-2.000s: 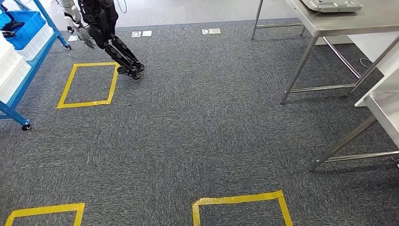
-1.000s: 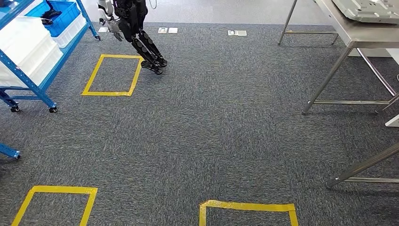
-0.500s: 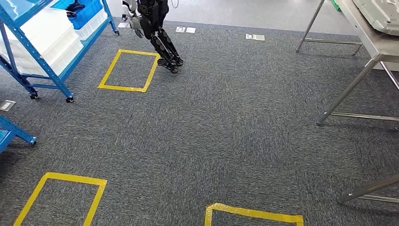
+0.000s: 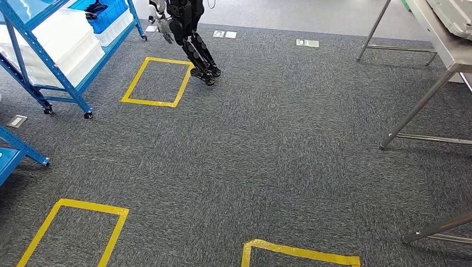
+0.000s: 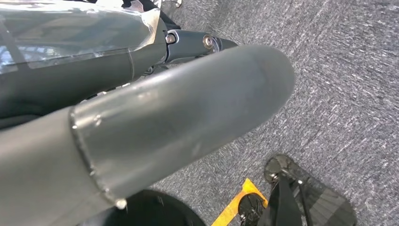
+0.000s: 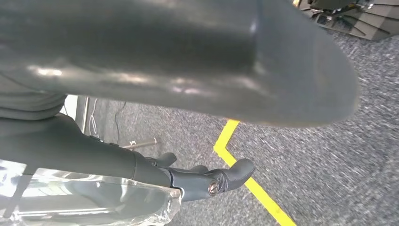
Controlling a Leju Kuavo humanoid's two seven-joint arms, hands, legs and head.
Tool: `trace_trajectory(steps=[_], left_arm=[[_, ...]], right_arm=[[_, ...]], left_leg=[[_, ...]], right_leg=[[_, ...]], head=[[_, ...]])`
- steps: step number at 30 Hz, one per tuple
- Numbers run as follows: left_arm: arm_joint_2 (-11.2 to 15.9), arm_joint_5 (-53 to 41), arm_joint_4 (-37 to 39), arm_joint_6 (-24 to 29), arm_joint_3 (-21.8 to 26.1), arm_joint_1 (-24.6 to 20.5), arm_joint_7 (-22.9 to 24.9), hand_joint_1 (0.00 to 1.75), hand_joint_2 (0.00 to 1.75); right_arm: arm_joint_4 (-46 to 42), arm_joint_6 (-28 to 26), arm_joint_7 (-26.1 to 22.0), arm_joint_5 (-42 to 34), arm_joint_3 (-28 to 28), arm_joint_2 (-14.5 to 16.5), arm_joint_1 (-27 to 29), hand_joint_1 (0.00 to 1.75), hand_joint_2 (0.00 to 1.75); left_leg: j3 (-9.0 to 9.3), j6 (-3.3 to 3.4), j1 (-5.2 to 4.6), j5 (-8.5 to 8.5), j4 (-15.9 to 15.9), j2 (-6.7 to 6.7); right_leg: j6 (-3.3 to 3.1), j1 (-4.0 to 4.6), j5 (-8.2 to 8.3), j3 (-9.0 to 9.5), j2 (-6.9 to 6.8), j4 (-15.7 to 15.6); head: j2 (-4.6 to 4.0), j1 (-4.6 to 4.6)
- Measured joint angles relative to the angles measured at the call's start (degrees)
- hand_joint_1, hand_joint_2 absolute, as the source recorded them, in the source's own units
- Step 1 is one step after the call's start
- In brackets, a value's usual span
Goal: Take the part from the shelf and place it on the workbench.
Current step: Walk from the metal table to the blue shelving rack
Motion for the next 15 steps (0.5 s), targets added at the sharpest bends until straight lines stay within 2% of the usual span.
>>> trace_trajectory(steps=[2,5,6,7,9,10,11,12,14,15], left_arm=[[0.0,0.0,0.0,0.1,0.0,-0.1,0.0,0.00,0.00],[-0.1,0.0,0.0,0.2,0.0,-0.1,0.0,0.00,0.00],[-0.1,0.0,0.0,0.2,0.0,-0.1,0.0,0.00,0.00],[-0.1,0.0,0.0,0.2,0.0,-0.2,0.0,0.00,0.00],[-0.1,0.0,0.0,0.2,0.0,-0.2,-0.1,0.00,0.00],[-0.1,0.0,0.0,0.2,0.0,-0.1,-0.2,0.00,0.00],[-0.1,0.0,0.0,0.1,0.0,-0.1,-0.5,0.00,0.00],[-0.1,0.0,0.0,0.0,0.1,0.0,-1.0,0.00,0.00],[-0.1,0.1,0.0,0.0,0.1,0.0,-2.8,0.00,0.00],[-0.1,0.2,0.0,-0.1,0.1,0.0,-4.3,0.00,0.00]], right_arm=[[0.0,0.0,0.0,0.5,0.0,0.1,-0.2,0.00,0.00],[0.0,0.2,0.0,1.1,0.0,0.2,-0.4,0.00,0.00],[0.0,0.3,-0.1,1.2,0.0,0.3,-0.5,0.00,0.00],[0.0,0.4,-0.1,1.2,0.0,0.3,-0.5,0.00,0.00],[0.0,0.6,-0.3,1.3,0.0,0.3,-0.5,0.00,0.00],[0.0,0.6,-0.5,1.2,0.0,0.3,-0.5,0.00,0.00],[0.0,0.6,-1.0,1.1,0.0,0.3,-0.5,0.00,0.00],[0.0,0.3,-1.8,0.6,-0.1,0.3,-0.6,0.00,0.00],[-0.1,-0.6,-4.0,-0.5,-0.5,0.2,-0.7,0.00,0.00],[-0.1,-1.3,-5.7,-1.3,-0.9,0.2,-0.9,0.00,0.00]], left_leg=[[0.64,0.42,-0.42,0.09,-1.8,0.14],[0.84,1.63,-0.41,0.70,-2.5,-0.99],[0.96,2.06,-0.28,0.95,-2.7,-1.32],[1.00,2.34,-0.19,1.11,-2.9,-1.68],[0.87,2.56,-0.25,1.19,-2.9,-2.58],[0.84,2.57,-0.28,1.20,-2.9,-3.10],[0.86,2.55,-0.28,1.21,-2.8,-3.65],[0.93,2.52,-0.27,1.22,-2.8,-4.27],[1.08,2.37,-0.21,1.21,-2.7,-5.34],[1.05,2.19,-0.27,1.15,-2.5,-5.75]], right_leg=[[0.37,0.27,-0.10,-0.02,-0.40,0.0],[1.04,0.21,-0.89,-0.35,-0.64,0.9],[0.98,0.19,-2.05,-1.26,-0.20,3.0],[0.77,0.06,-3.70,-2.85,0.42,6.4],[0.51,-0.05,-6.93,-6.69,1.30,14.5],[0.71,-0.10,-7.57,-7.90,1.45,17.0],[1.11,-0.14,-7.24,-8.02,1.54,17.2],[1.66,-0.23,-5.96,-6.92,1.68,14.9],[2.60,-0.55,-2.76,-3.30,2.45,7.5],[2.83,-0.73,-1.59,-1.74,3.26,4.0]], head=[[0.00,0.04],[0.00,0.05],[0.00,0.12],[0.00,0.22],[0.00,0.42],[0.00,0.43],[0.00,0.46],[0.00,0.46],[0.00,0.52],[0.00,0.56]])
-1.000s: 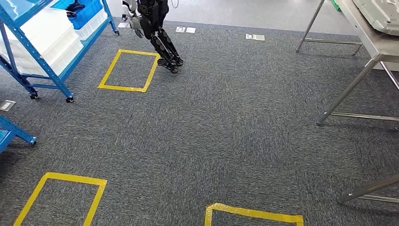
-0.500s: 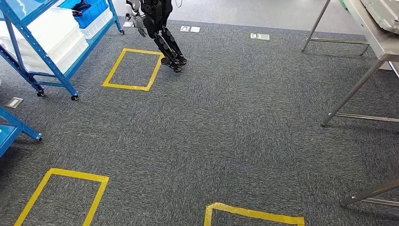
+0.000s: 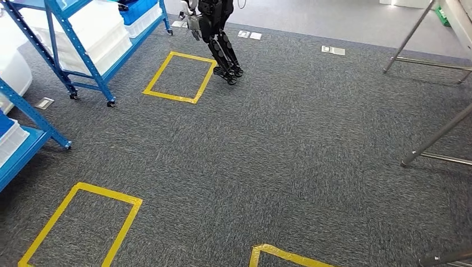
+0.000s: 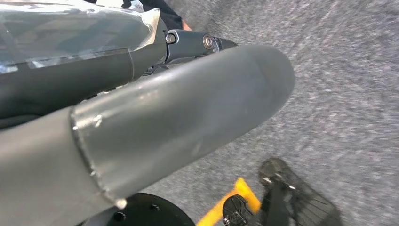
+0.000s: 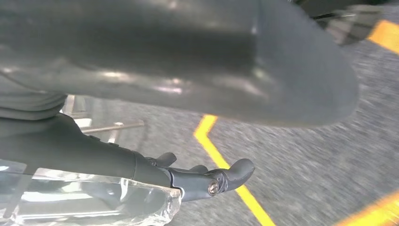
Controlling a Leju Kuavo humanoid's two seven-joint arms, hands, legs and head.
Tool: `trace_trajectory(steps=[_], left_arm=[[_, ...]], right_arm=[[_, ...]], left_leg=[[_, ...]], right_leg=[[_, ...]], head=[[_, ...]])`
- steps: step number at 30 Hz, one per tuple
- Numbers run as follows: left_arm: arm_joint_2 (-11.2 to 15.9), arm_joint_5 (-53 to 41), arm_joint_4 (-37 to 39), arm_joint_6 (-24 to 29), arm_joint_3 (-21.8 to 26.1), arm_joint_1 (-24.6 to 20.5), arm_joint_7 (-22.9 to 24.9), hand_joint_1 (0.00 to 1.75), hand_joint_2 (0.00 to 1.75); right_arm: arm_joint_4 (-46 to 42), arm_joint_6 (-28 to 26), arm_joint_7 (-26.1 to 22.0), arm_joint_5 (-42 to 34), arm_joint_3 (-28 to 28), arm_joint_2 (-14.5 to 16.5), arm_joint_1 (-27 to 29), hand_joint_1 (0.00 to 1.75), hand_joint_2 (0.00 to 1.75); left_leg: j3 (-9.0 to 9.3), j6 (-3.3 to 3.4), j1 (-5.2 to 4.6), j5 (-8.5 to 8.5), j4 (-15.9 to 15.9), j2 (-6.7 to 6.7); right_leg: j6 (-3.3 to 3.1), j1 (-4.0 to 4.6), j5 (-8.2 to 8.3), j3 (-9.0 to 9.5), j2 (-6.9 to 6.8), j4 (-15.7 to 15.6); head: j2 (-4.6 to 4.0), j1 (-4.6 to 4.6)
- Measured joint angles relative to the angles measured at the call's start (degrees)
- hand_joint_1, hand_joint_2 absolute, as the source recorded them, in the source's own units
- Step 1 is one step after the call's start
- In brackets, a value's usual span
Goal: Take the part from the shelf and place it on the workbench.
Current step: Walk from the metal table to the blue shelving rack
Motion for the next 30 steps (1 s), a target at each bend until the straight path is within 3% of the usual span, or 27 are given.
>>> trace_trajectory(steps=[3,5,6,8,10,11,12,13,16,18,20,22,25,27,28,30], left_arm=[[0.2,0.1,0.0,-0.8,0.2,0.0,-5.9,0.00,0.00],[0.5,0.0,0.0,-1.1,0.3,0.1,-8.5,0.00,0.00],[0.7,0.0,0.0,-1.3,0.3,0.2,-9.8,0.00,0.00],[1.0,0.1,-0.1,-1.9,0.5,0.3,-13.9,0.00,0.00],[1.2,0.6,-0.1,-3.7,0.8,0.3,-20.3,0.00,0.00],[1.5,0.8,-0.1,-5.0,1.0,0.3,-24.0,0.00,0.00],[1.7,1.1,-0.1,-6.3,1.3,0.3,-27.4,0.00,0.00],[2.1,1.2,-0.1,-7.4,1.5,0.3,-30.4,0.00,0.00],[3.3,0.7,-0.3,-10.4,1.6,-0.1,-37.8,0.00,0.00],[3.9,0.1,-0.5,-11.7,1.6,-0.5,-41.1,0.00,0.00],[4.3,-0.5,-0.6,-12.4,1.6,-0.7,-43.3,0.00,0.00],[4.5,-1.1,-0.6,-12.7,1.6,-0.8,-44.7,0.00,0.00],[4.6,-1.4,-0.7,-12.7,1.6,-1.4,-45.2,0.00,0.00],[4.6,-1.6,-0.7,-12.9,1.6,-1.5,-45.5,0.00,0.00],[4.6,-1.9,-0.7,-13.1,1.5,-1.5,-45.7,0.00,0.00],[4.4,-2.6,-1.1,-13.2,1.3,-1.5,-46.1,0.00,0.00]], right_arm=[[0.0,-2.1,-5.9,-2.0,-1.5,0.4,-0.9,0.00,0.00],[-0.2,-3.0,-8.3,-2.7,-2.6,0.8,-1.7,0.00,0.00],[-0.3,-3.5,-9.4,-3.1,-3.1,1.1,-2.1,0.00,0.00],[-0.6,-4.9,-12.8,-4.1,-4.2,1.6,-2.5,0.00,0.00],[-0.9,-6.2,-17.6,-5.7,-5.6,2.1,-3.0,0.00,0.00],[-1.1,-6.7,-20.2,-6.7,-6.5,2.3,-3.3,0.00,0.00],[-1.3,-6.9,-22.8,-7.5,-7.3,2.6,-3.6,0.00,0.00],[-1.5,-7.0,-25.5,-8.4,-8.1,3.0,-4.1,0.00,0.00],[-2.5,-7.0,-33.3,-10.5,-10.0,4.4,-5.6,0.00,0.00],[-3.0,-7.0,-36.8,-11.5,-10.9,5.1,-6.2,0.00,0.00],[-3.5,-7.0,-39.1,-12.4,-11.6,5.8,-6.6,0.00,0.00],[-4.1,-7.0,-40.9,-13.2,-12.2,6.3,-6.8,0.00,0.00],[-4.3,-7.0,-41.5,-13.6,-12.8,6.4,-6.9,0.00,0.00],[-4.3,-7.0,-42.0,-14.1,-13.2,6.4,-6.7,0.00,0.00],[-4.4,-7.0,-42.7,-14.6,-13.5,6.4,-6.6,0.00,0.00],[-4.6,-7.0,-44.6,-15.9,-13.8,6.4,-6.7,0.00,0.00]], left_leg=[[-0.51,-0.92,-0.10,-0.11,0.4,-0.94],[-0.91,-1.57,0.20,-0.06,0.5,-1.24],[-1.28,-1.87,0.29,-0.47,1.1,-0.64],[-3.37,-2.33,0.35,-3.13,5.5,1.63],[-7.21,-2.76,0.42,-6.70,13.2,3.34],[-8.72,-2.90,0.49,-7.56,16.0,3.69],[-9.28,-2.96,0.53,-7.36,17.0,3.93],[-8.63,-2.95,0.55,-6.11,15.6,4.21],[-2.67,-2.31,0.22,-0.96,4.2,7.00],[-1.03,-1.76,-0.29,-0.16,0.7,8.03],[-1.09,-1.18,-0.44,0.07,0.4,6.78],[-0.73,-0.45,-0.17,0.59,-0.4,5.61],[-0.66,0.15,0.11,1.00,-0.8,3.63],[-0.73,0.15,0.11,1.01,-0.7,2.06],[-0.72,0.11,0.14,1.00,-0.6,1.27],[-0.76,-0.19,0.28,0.85,-0.3,-0.27]], right_leg=[[-0.73,0.06,1.05,1.39,0.94,-3.6],[-1.63,0.12,1.40,1.46,0.19,-3.6],[-2.06,0.06,1.58,1.44,-0.20,-3.7],[-2.84,-0.02,1.72,1.48,-1.21,-3.9],[-3.30,0.29,1.61,1.42,-2.49,-3.9],[-3.37,0.41,1.57,1.39,-3.16,-3.9],[-3.42,0.49,1.53,1.37,-3.76,-3.9],[-3.45,0.53,1.50,1.40,-4.26,-3.9],[-3.37,0.83,1.27,1.67,-5.59,-3.8],[-3.05,1.12,1.06,1.79,-6.51,-3.8],[-2.64,1.26,0.87,1.89,-7.51,-3.9],[-2.34,1.18,-0.19,1.35,-6.25,-2.3],[-2.66,0.77,-4.44,-3.36,-2.37,7.7],[-2.27,0.58,-5.55,-6.02,-1.76,12.5],[-1.74,0.46,-4.68,-5.84,-1.66,11.7],[-0.41,-0.15,-1.17,-2.81,-0.35,4.3]], head=[[0.00,0.02],[0.00,-0.01],[0.00,-0.06],[0.00,-0.34],[0.00,-0.54],[0.00,-0.52],[0.00,-0.54],[0.00,-0.54],[0.00,-0.54],[0.00,-0.49],[0.00,-0.48],[0.00,-0.39],[0.00,-0.17],[0.00,-0.10],[0.00,-0.09],[0.00,-0.07]])
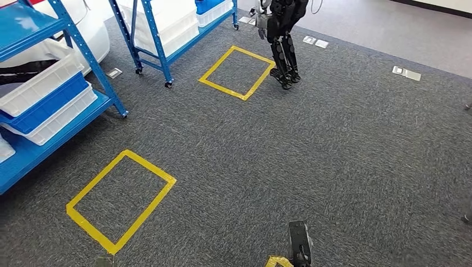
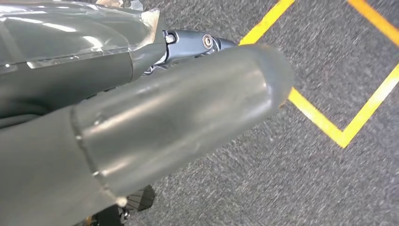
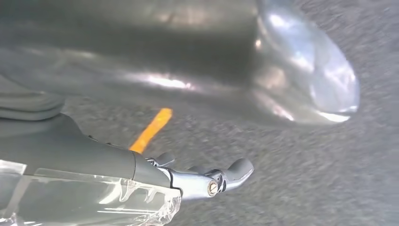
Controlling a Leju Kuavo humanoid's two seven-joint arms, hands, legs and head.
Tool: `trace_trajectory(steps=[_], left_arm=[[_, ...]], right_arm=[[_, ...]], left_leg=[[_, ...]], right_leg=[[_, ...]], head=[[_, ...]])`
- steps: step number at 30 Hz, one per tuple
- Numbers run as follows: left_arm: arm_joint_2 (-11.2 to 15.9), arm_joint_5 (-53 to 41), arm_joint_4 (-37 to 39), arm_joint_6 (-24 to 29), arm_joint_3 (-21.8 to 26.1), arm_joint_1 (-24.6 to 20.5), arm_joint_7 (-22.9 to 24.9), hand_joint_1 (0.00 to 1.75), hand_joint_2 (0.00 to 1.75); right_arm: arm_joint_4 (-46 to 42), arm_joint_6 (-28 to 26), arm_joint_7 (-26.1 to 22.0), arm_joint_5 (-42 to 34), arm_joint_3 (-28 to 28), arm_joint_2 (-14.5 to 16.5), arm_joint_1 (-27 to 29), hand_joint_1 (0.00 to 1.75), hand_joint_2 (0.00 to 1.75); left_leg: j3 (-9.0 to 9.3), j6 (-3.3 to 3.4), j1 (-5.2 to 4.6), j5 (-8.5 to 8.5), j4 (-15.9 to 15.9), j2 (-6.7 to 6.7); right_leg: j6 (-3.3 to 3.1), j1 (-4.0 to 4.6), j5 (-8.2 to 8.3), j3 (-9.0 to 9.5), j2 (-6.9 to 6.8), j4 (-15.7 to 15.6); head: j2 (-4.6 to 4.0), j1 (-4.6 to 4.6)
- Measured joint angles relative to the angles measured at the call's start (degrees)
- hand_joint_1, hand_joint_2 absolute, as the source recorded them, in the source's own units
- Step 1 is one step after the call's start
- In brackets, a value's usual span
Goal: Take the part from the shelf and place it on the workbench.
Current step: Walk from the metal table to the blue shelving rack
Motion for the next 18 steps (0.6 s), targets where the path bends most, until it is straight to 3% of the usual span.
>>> trace_trajectory(steps=[2,3,5,6,8,10,12,14,16,18], left_arm=[[-0.3,-0.5,-0.7,0.1,-0.4,-0.2,-0.2,0.00,0.00],[-0.4,-0.6,-1.1,0.1,-0.7,-0.2,-0.2,0.00,0.00],[-0.5,-0.6,-1.5,0.2,-1.1,-0.1,-0.3,0.00,0.00],[-0.7,-0.5,-1.9,0.2,-1.4,0.0,-0.3,0.00,0.00],[-1.0,-0.3,-2.7,0.0,-1.7,0.1,-0.3,0.00,0.00],[-1.3,0.2,-3.6,-0.2,-2.2,0.1,-0.3,0.00,0.00],[-1.6,0.9,-4.8,-0.4,-3.0,0.3,-0.3,0.00,0.00],[-1.8,1.8,-6.1,-0.6,-3.9,0.7,-0.3,0.00,0.00],[-2.1,2.4,-7.4,-0.7,-4.8,0.8,-0.3,0.00,0.00],[-2.3,2.5,-8.4,-0.8,-5.4,0.8,-0.4,0.00,0.00]], right_arm=[[-0.1,0.0,-1.4,-1.0,-0.2,0.1,0.0,0.00,0.00],[-0.2,-0.1,-1.8,-1.2,-0.3,0.2,0.1,0.00,0.00],[-0.3,-0.8,-2.2,-1.2,-0.4,0.3,0.3,0.00,0.00],[-0.4,-1.3,-2.5,-1.1,-0.5,0.5,0.4,0.00,0.00],[-0.6,-2.1,-3.1,-1.0,-0.4,0.7,0.6,0.00,0.00],[-0.7,-2.6,-3.9,-1.2,-0.4,0.7,1.0,0.00,0.00],[-0.8,-2.9,-5.0,-1.7,-0.4,0.6,1.4,0.00,0.00],[-1.0,-2.9,-6.0,-2.4,-0.3,0.6,1.6,0.00,0.00],[-1.2,-2.8,-6.6,-2.7,-0.1,0.7,1.6,0.00,0.00],[-1.4,-2.8,-6.9,-2.8,0.0,0.7,1.6,0.00,0.00]], left_leg=[[-0.42,-0.67,-0.05,-0.33,0.7,-1.31],[-0.71,-1.03,-0.07,-0.38,1.0,-1.77],[-1.12,-1.65,0.07,-0.23,1.0,-2.42],[-1.32,-1.90,0.12,-0.38,1.2,-1.77],[-2.82,-2.35,0.11,-2.32,4.4,1.11],[-6.32,-2.69,0.15,-5.92,11.6,3.74],[-9.21,-2.82,0.21,-7.65,17.2,4.31],[-7.90,-2.58,0.18,-5.23,14.5,4.75],[-3.74,-1.96,-0.19,-1.79,6.6,7.33],[-1.55,-1.37,-0.78,-0.76,2.2,9.40]], right_leg=[[0.29,-0.37,2.22,2.62,1.83,-6.0],[-0.03,-0.35,2.47,3.03,2.29,-7.0],[-0.93,-0.16,2.64,3.09,1.43,-6.9],[-1.28,-0.17,2.76,3.09,1.00,-7.0],[-2.07,-0.22,2.83,3.15,-0.12,-7.1],[-2.67,0.12,2.67,3.17,-1.54,-7.2],[-2.91,0.39,2.51,3.17,-3.07,-7.1],[-3.06,0.51,2.37,3.32,-4.45,-7.1],[-3.02,0.77,2.16,3.61,-5.59,-7.1],[-2.71,1.14,1.89,3.81,-6.56,-7.1]], head=[[0.00,0.08],[0.00,0.07],[0.00,-0.03],[0.00,-0.10],[0.00,-0.45],[0.00,-0.80],[0.00,-0.80],[0.00,-0.81],[0.00,-0.81],[0.00,-0.75]])
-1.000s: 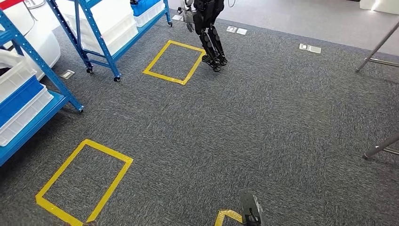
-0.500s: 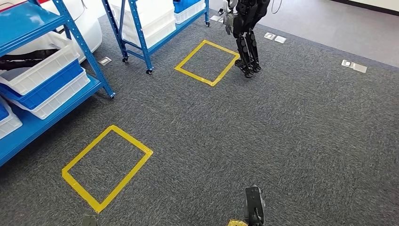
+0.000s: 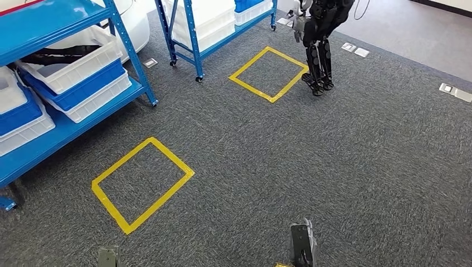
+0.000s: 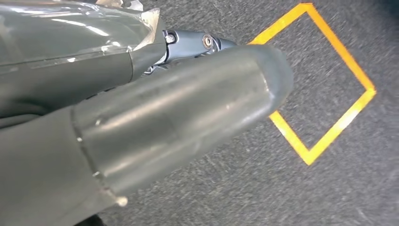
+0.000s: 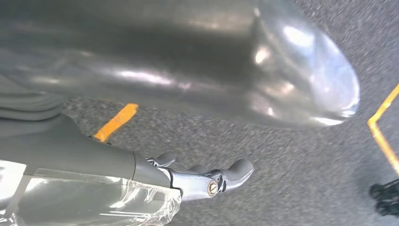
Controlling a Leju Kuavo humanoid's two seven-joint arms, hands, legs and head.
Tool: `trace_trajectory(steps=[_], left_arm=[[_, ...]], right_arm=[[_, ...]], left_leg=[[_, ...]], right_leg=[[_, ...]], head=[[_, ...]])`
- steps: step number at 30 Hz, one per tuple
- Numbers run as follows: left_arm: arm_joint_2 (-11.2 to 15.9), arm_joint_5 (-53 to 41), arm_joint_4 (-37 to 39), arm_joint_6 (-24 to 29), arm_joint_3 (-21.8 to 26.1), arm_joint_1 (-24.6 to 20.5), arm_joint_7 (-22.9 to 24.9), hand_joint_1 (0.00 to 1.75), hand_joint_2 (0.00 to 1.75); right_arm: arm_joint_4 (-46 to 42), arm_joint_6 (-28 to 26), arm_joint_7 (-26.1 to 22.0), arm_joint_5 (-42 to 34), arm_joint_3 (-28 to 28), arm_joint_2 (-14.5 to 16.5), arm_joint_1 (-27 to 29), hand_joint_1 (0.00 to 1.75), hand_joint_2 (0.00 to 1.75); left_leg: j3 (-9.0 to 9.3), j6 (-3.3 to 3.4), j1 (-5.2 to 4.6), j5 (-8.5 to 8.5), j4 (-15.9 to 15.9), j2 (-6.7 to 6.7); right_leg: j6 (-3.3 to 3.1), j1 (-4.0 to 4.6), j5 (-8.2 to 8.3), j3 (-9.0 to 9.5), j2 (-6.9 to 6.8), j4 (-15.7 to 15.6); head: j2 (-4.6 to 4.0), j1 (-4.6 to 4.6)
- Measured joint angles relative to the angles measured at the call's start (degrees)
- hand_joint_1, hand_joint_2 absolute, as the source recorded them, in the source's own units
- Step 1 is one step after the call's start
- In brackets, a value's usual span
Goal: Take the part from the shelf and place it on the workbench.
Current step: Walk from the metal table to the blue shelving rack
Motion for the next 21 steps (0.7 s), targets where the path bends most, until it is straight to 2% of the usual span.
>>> trace_trajectory(steps=[1,3,4,5,7,8,9,10,11,13,14,15,16,17,18,19,21], left_arm=[[-0.1,0.0,-0.3,0.0,-0.2,0.0,0.0,0.00,0.00],[-0.3,0.1,-0.8,0.0,-0.5,0.1,0.0,0.00,0.00],[-0.4,0.4,-1.1,0.0,-0.6,0.2,0.0,0.00,0.00],[-0.5,0.8,-1.5,0.0,-1.0,0.2,-0.1,0.00,0.00],[-0.7,2.0,-2.4,0.1,-2.1,0.3,-0.1,0.00,0.00],[-0.8,2.7,-2.9,0.2,-2.8,0.4,-0.1,0.00,0.00],[-0.9,3.3,-3.3,0.3,-3.6,0.6,-0.1,0.00,0.00],[-1.0,4.0,-3.8,0.4,-4.3,0.9,-0.1,0.00,0.00],[-1.0,4.7,-4.2,0.6,-5.0,1.3,-0.1,0.00,0.00],[-1.1,6.1,-5.3,0.9,-6.6,1.9,-0.1,0.00,0.00],[-1.2,6.6,-5.9,1.0,-7.4,2.1,-0.1,0.00,0.00],[-1.2,7.1,-6.4,1.1,-8.1,2.3,-0.1,0.00,0.00],[-1.2,7.4,-6.9,1.1,-8.7,2.5,-0.1,0.00,0.00],[-1.2,7.5,-7.2,1.2,-9.2,2.7,-0.1,0.00,0.00],[-1.2,7.6,-7.5,1.2,-9.5,2.9,-0.1,0.00,0.00],[-1.1,7.8,-7.8,1.3,-9.8,3.1,-0.1,0.00,0.00],[-1.1,8.2,-8.4,1.4,-10.5,3.3,-0.1,0.00,0.00]], right_arm=[[0.0,0.0,-0.1,0.0,0.0,0.0,0.0,0.00,0.00],[-0.2,0.1,-0.1,-0.1,0.1,0.2,0.0,0.00,0.00],[-0.4,0.3,-0.2,-0.3,0.2,0.3,0.1,0.00,0.00],[-0.7,0.6,-0.2,-0.8,0.4,0.3,0.1,0.00,0.00],[-1.6,1.5,-0.2,-2.4,1.2,0.3,0.7,0.00,0.00],[-2.3,2.0,-0.2,-3.5,1.8,0.2,1.3,0.00,0.00],[-3.0,2.4,-0.2,-4.7,2.6,0.2,1.8,0.00,0.00],[-3.8,2.6,-0.2,-5.9,3.4,0.1,2.3,0.00,0.00],[-4.7,2.7,-0.2,-7.1,4.5,0.0,2.6,0.00,0.00],[-6.2,2.8,-0.2,-9.5,7.2,-0.1,2.9,0.00,0.00],[-6.9,2.8,-0.2,-10.5,8.6,-0.1,3.0,0.00,0.00],[-7.4,2.8,-0.2,-11.2,10.0,-0.2,3.1,0.00,0.00],[-7.9,2.8,-0.2,-11.8,11.3,-0.2,3.3,0.00,0.00],[-8.3,2.8,-0.2,-12.1,12.3,-0.2,3.4,0.00,0.00],[-8.7,2.8,-0.2,-12.3,13.1,-0.1,3.4,0.00,0.00],[-9.1,2.8,-0.2,-12.5,13.8,-0.1,3.4,0.00,0.00],[-9.7,2.8,-0.2,-13.2,15.1,0.0,3.5,0.00,0.00]], left_leg=[[0.02,0.19,-0.27,-0.20,-0.4,-0.04],[0.14,0.72,-0.18,0.13,-0.9,-1.63],[0.40,1.06,0.02,0.38,-1.2,-2.38],[0.66,1.43,0.27,0.68,-1.6,-3.14],[0.80,1.86,0.53,1.00,-1.9,-4.91],[0.74,1.94,0.53,1.05,-1.9,-5.90],[0.72,1.94,0.53,1.05,-1.8,-6.90],[0.74,1.93,0.53,1.05,-1.8,-7.82],[0.78,1.88,0.55,1.03,-1.7,-8.68],[0.78,1.53,0.60,0.86,-1.4,-10.25],[0.69,1.24,0.56,0.72,-1.2,-10.92],[0.51,0.90,0.52,0.65,-1.0,-11.45],[0.32,0.53,0.50,0.68,-1.0,-11.90],[0.13,0.23,0.55,0.78,-1.0,-12.30],[-0.02,-0.05,0.64,0.80,-1.0,-12.17],[-0.27,-0.31,0.63,0.47,-0.5,-11.05],[-2.13,-0.80,0.61,-1.94,3.5,-7.48]], right_leg=[[0.19,0.11,-0.10,0.08,-0.55,-0.1],[0.68,0.16,-0.40,0.36,-1.40,-0.1],[0.85,0.16,-0.86,0.28,-0.77,0.5],[0.90,0.13,-1.80,-0.33,0.54,2.2],[0.61,-0.12,-4.75,-3.46,3.79,9.0],[0.54,-0.24,-6.08,-5.41,4.64,12.8],[0.67,-0.32,-6.74,-6.87,5.01,15.4],[1.03,-0.36,-6.42,-7.36,5.17,15.8],[1.57,-0.45,-5.16,-6.75,5.39,13.9],[2.59,-0.88,-1.51,-3.58,7.11,6.1],[2.63,-1.05,-0.16,-2.18,8.01,2.9],[2.37,-1.12,0.57,-1.35,8.68,1.0],[1.86,-1.02,0.76,-1.12,8.83,0.5],[1.37,-0.89,0.93,-1.01,8.30,0.4],[0.97,-0.93,1.08,-0.99,7.83,0.3],[0.62,-0.98,1.17,-0.98,7.33,0.3],[-0.20,-1.03,1.19,-0.93,6.05,0.1]], head=[[0.00,0.04],[0.00,0.07],[0.00,0.13],[0.00,0.20],[0.00,0.45],[0.00,0.53],[0.00,0.60],[0.00,0.63],[0.00,0.66],[0.00,0.67],[0.00,0.72],[0.00,0.73],[0.00,0.75],[0.00,0.76],[0.00,0.72],[0.00,0.64],[0.00,0.25]])
